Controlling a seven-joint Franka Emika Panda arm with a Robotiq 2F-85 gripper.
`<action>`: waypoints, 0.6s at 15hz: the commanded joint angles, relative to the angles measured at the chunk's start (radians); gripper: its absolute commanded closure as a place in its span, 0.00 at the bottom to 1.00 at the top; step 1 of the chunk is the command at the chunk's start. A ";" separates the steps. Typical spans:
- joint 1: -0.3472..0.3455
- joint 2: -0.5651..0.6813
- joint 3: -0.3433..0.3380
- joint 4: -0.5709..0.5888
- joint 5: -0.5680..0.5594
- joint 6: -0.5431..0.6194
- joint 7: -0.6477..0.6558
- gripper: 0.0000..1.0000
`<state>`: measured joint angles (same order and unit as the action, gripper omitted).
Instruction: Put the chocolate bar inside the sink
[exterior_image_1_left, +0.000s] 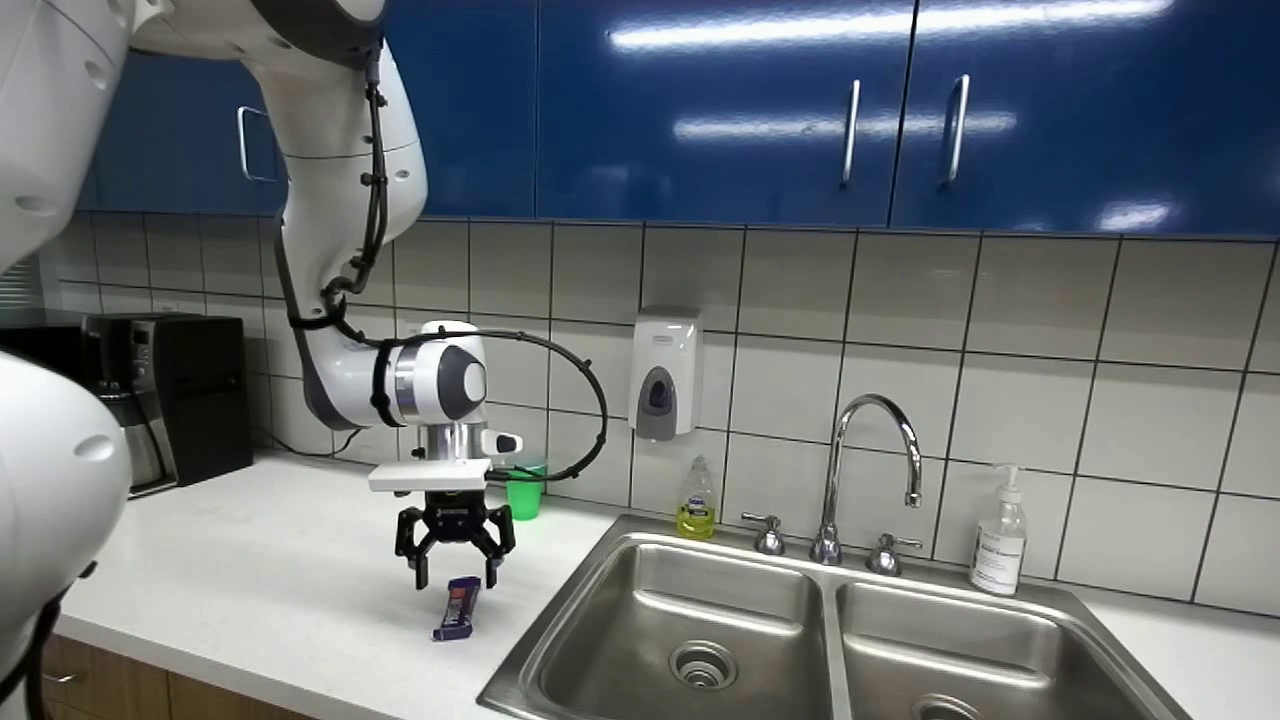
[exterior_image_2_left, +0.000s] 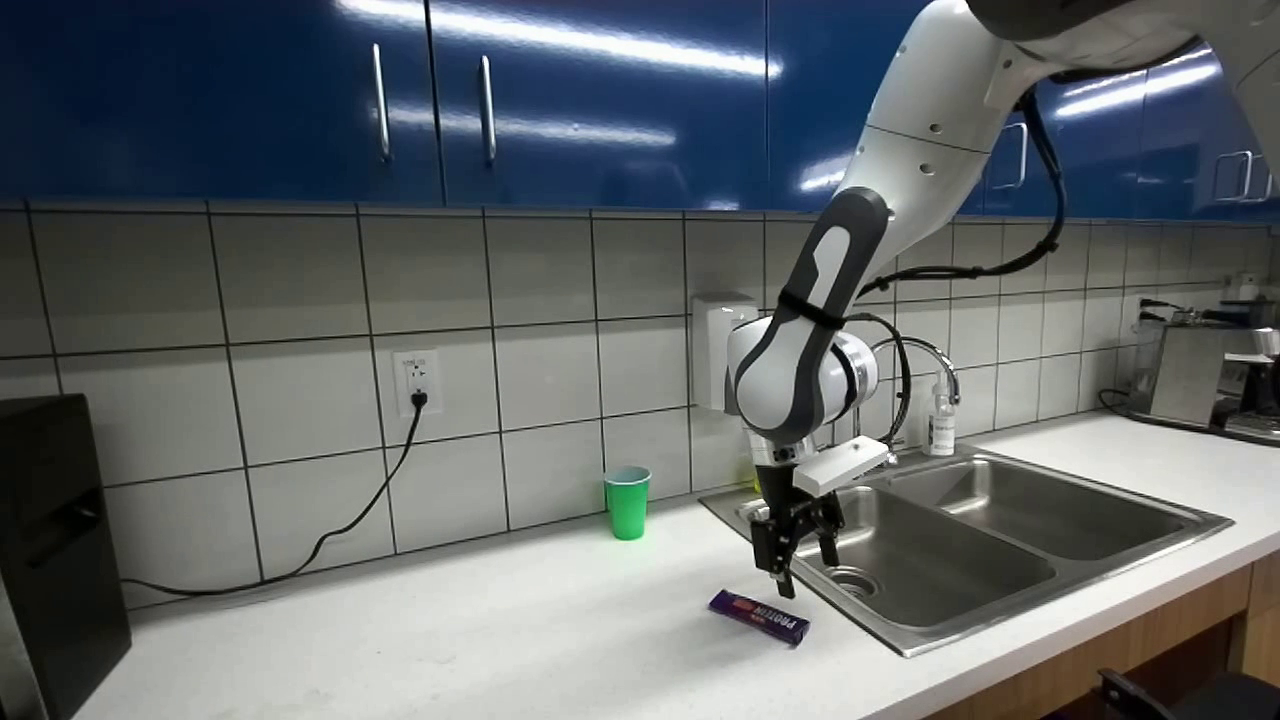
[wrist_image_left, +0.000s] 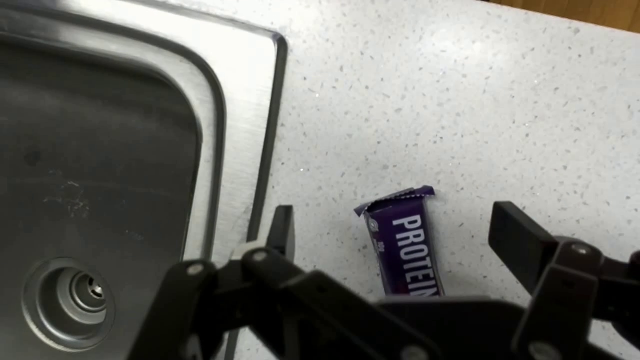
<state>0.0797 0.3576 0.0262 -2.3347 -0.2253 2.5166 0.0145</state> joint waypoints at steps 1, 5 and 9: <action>0.005 -0.001 -0.005 0.001 0.004 -0.001 -0.003 0.00; 0.010 -0.003 -0.001 0.008 -0.023 -0.025 -0.043 0.00; 0.017 0.011 0.003 0.020 -0.056 -0.028 -0.117 0.00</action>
<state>0.0916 0.3617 0.0276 -2.3340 -0.2483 2.5139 -0.0545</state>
